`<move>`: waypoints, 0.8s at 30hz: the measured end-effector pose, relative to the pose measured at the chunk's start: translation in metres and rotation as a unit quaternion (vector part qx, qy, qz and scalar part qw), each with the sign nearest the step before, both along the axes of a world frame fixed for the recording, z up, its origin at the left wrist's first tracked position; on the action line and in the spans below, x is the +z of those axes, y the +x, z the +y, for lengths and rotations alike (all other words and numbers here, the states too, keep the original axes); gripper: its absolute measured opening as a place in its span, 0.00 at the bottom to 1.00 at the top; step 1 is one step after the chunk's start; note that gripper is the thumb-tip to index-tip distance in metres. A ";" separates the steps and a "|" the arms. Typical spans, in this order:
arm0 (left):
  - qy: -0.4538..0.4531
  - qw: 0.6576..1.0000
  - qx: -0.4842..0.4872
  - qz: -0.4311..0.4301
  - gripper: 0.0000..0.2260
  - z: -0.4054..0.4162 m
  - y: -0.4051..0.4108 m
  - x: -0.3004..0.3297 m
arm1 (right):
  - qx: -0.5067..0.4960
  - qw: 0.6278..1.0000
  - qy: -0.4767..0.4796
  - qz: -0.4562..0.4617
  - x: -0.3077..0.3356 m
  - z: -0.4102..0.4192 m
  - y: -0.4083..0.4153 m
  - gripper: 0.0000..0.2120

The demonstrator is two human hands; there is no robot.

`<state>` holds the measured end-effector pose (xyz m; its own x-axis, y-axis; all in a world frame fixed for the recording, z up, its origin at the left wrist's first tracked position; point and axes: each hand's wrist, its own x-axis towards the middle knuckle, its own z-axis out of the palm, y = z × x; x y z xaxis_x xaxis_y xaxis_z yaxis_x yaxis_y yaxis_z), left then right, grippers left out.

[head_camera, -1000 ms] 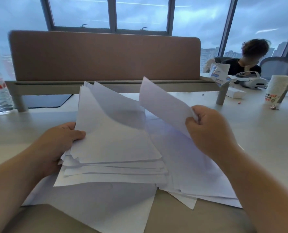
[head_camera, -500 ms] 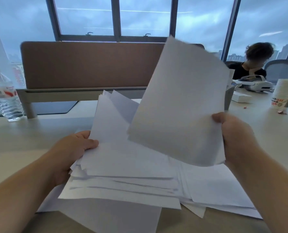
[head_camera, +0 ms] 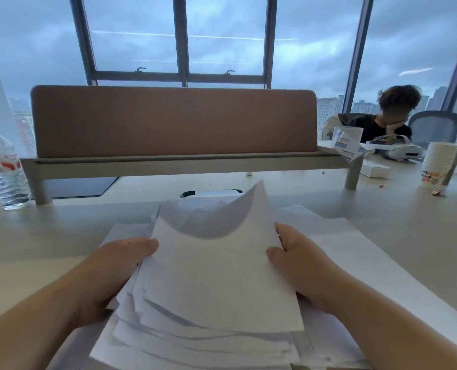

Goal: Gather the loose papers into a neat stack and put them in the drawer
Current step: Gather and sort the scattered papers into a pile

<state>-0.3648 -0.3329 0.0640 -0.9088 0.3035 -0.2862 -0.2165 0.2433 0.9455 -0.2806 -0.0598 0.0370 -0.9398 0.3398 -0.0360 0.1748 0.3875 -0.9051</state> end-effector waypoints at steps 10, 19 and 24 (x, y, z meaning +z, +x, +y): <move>-0.064 0.995 -0.064 0.033 0.09 -0.003 -0.006 -0.003 | 0.061 0.988 0.133 0.048 0.012 -0.009 0.006 0.24; -0.026 0.997 -0.007 0.068 0.10 -0.004 -0.016 -0.004 | -0.081 0.936 0.342 -0.018 0.030 0.029 0.009 0.27; 0.026 0.995 0.050 0.077 0.10 -0.010 -0.027 -0.006 | -0.083 0.880 0.377 -0.276 0.034 0.047 0.024 0.41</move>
<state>-0.3919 -0.3429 0.0579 -0.9670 0.2208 -0.1273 -0.0884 0.1778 0.9801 -0.2568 -0.0131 0.0708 -0.7848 0.5942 -0.1763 0.6185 0.7689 -0.1621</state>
